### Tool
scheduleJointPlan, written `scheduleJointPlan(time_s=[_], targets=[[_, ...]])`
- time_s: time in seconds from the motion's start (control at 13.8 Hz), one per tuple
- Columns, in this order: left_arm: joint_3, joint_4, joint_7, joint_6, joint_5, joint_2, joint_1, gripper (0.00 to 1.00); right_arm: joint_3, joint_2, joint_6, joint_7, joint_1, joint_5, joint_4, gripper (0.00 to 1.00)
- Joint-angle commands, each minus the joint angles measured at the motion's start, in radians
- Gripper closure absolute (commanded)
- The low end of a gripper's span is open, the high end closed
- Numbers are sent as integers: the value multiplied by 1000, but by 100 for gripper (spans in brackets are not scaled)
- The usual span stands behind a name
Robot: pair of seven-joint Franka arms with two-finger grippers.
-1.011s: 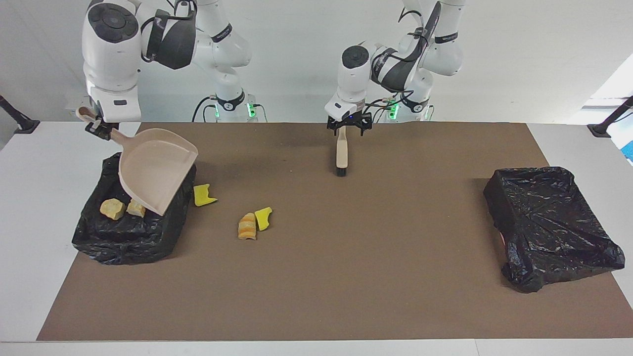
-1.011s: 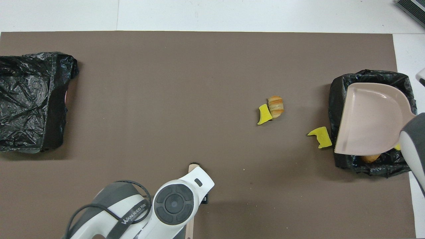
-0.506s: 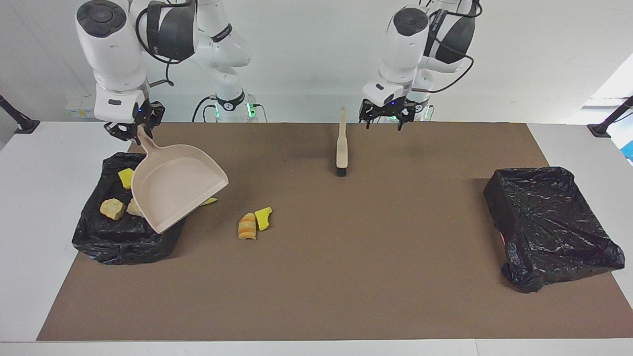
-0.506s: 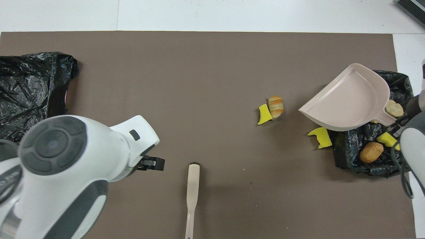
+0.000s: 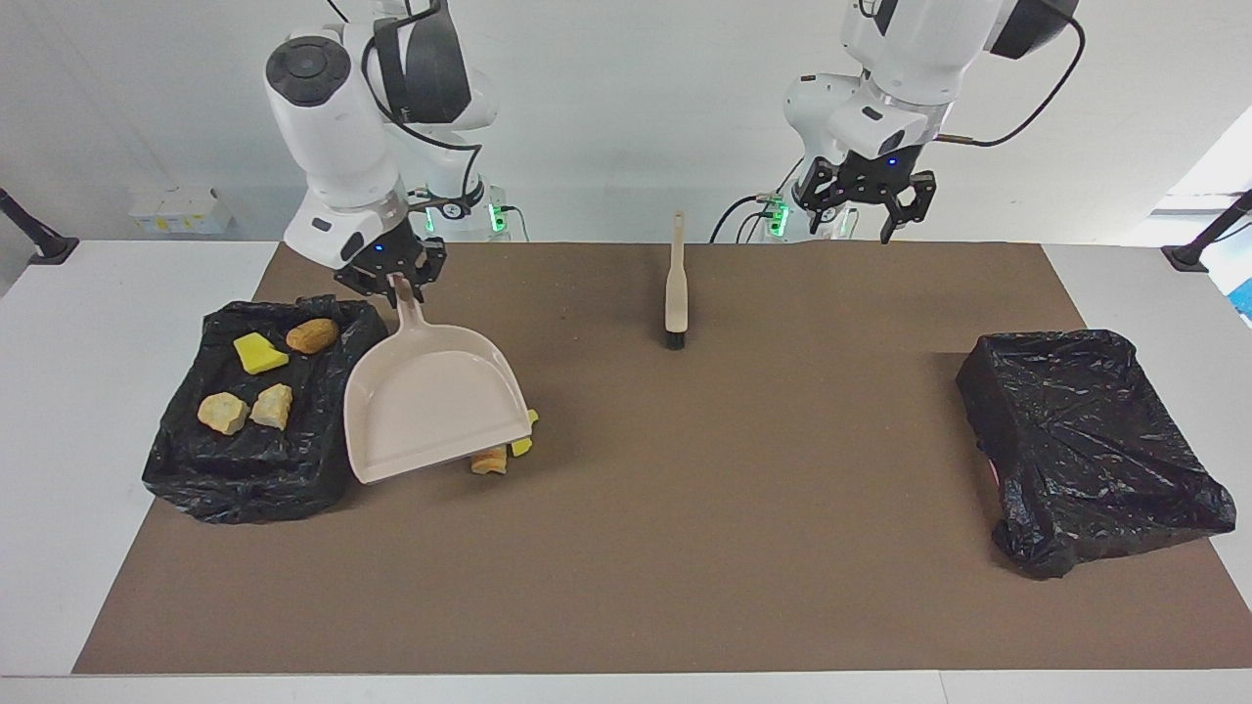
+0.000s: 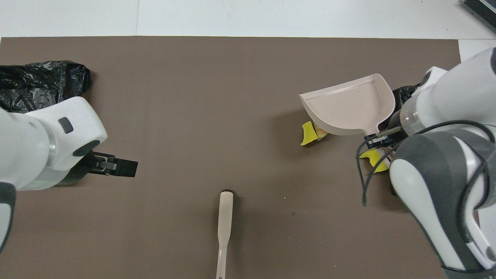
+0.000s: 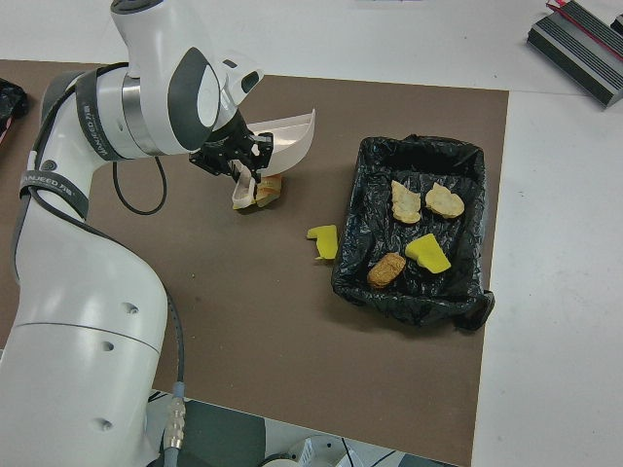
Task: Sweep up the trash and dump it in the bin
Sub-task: 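Bring the empty dustpan back to the table center with the right gripper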
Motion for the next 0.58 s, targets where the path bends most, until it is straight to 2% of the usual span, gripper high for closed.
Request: scheduleJointPlan(time_s=[0.0,0.29,0.51], targets=[[-9,114,27,-65,13,45,56,0,-4,56,105,152,69,56,3,100],[-6,150,45,-89,14,65,72,0,-4,169,283,391,232,39,24,100],[-6,150,47,-94,16,64,72,0,-7,307,343,571,325,18,124,100]])
